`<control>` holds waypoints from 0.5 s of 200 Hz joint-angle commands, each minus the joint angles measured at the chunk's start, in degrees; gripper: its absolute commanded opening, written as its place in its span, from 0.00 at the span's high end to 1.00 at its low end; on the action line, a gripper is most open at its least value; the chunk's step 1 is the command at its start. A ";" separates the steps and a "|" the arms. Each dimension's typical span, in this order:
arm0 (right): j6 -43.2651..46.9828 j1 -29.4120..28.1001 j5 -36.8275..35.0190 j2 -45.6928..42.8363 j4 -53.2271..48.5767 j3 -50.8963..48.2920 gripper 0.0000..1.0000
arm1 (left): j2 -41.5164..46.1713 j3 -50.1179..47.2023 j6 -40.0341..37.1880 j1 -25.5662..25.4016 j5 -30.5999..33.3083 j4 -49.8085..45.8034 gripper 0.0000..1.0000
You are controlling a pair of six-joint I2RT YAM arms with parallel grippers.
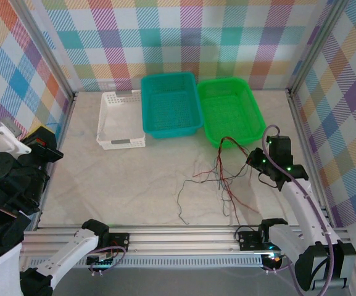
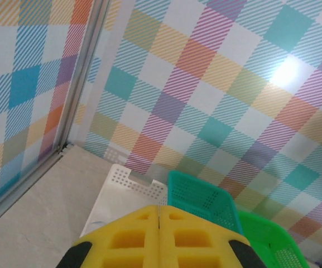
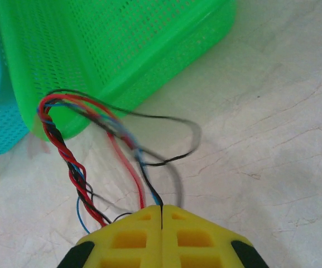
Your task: Untangle the cables
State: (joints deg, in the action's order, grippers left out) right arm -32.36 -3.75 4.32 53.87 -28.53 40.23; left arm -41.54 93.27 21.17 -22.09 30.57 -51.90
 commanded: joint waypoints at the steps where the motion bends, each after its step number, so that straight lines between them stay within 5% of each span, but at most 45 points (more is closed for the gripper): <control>1: 0.67 0.32 1.89 0.95 1.97 -0.93 1.00 | -1.78 0.72 -0.94 -0.50 -2.17 2.03 1.00; 100: 2.56 0.28 15.85 -2.91 7.95 0.07 1.00 | -13.28 0.44 -6.63 0.06 -1.28 11.78 1.00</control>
State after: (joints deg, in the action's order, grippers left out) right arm -31.07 -3.75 15.42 52.95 -23.22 39.20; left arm -52.40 93.25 18.11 -22.09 27.79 -45.93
